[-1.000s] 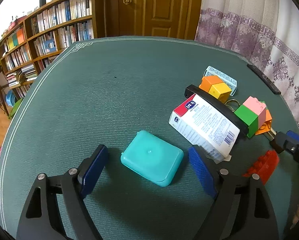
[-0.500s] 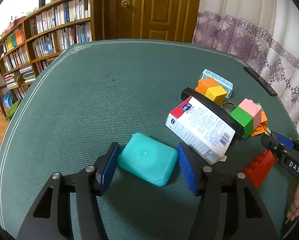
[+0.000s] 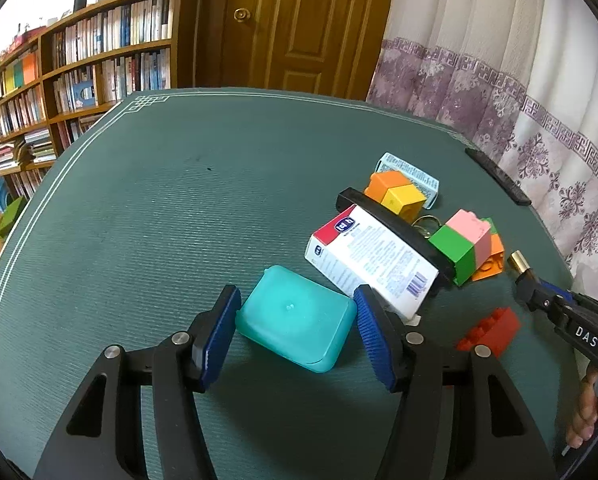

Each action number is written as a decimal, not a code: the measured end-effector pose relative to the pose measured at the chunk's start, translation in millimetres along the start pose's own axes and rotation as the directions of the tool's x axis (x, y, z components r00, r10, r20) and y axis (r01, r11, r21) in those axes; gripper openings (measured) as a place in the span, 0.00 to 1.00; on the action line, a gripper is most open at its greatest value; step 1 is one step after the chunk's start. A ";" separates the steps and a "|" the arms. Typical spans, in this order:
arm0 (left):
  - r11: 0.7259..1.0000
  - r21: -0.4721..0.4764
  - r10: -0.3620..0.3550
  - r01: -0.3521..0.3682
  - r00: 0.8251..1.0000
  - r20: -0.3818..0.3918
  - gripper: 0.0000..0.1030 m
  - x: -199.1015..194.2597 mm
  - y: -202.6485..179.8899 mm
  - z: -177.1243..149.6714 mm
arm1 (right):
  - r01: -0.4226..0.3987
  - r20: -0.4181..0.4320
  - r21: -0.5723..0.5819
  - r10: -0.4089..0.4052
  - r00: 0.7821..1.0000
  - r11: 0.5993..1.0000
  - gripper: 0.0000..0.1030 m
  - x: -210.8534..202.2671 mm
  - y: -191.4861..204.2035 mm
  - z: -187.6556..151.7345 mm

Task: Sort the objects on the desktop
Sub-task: 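Close the right tool on the brown glass bottle and lift it, then carry the teal soap box in the left tool while the right tool carries the bottle to the bowl, then open the left tool to drop the soap box while the right tool drops the bottle into the bowl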

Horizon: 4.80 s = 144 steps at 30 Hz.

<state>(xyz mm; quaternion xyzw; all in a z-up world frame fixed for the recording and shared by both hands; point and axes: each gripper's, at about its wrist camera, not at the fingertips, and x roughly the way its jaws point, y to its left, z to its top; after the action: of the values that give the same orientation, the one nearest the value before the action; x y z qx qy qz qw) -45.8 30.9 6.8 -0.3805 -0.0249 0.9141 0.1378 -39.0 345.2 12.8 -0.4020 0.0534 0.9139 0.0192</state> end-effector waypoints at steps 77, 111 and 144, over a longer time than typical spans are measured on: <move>0.869 0.399 -0.290 0.292 0.955 -0.066 0.60 -70.1 -242.1 -38.2 | 0.061 0.104 0.278 -0.093 0.990 0.959 0.22 -131.1 -173.5 -82.7; 0.704 0.543 -0.399 0.459 0.887 -0.232 0.71 -63.9 -346.6 -80.9 | 0.049 0.071 0.368 -0.080 0.994 0.929 0.30 -139.8 -223.9 -110.5; 0.846 0.400 -0.336 0.353 0.935 -0.115 0.71 -63.8 -265.8 -55.0 | 0.066 0.156 0.303 -0.118 0.981 0.951 0.71 -149.5 -190.3 -99.6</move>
<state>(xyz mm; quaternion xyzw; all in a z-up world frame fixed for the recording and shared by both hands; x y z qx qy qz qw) 97.7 265.7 51.7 -0.3502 0.1043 0.8508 0.3775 149.9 524.1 40.5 -0.3161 0.1692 0.9250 0.1263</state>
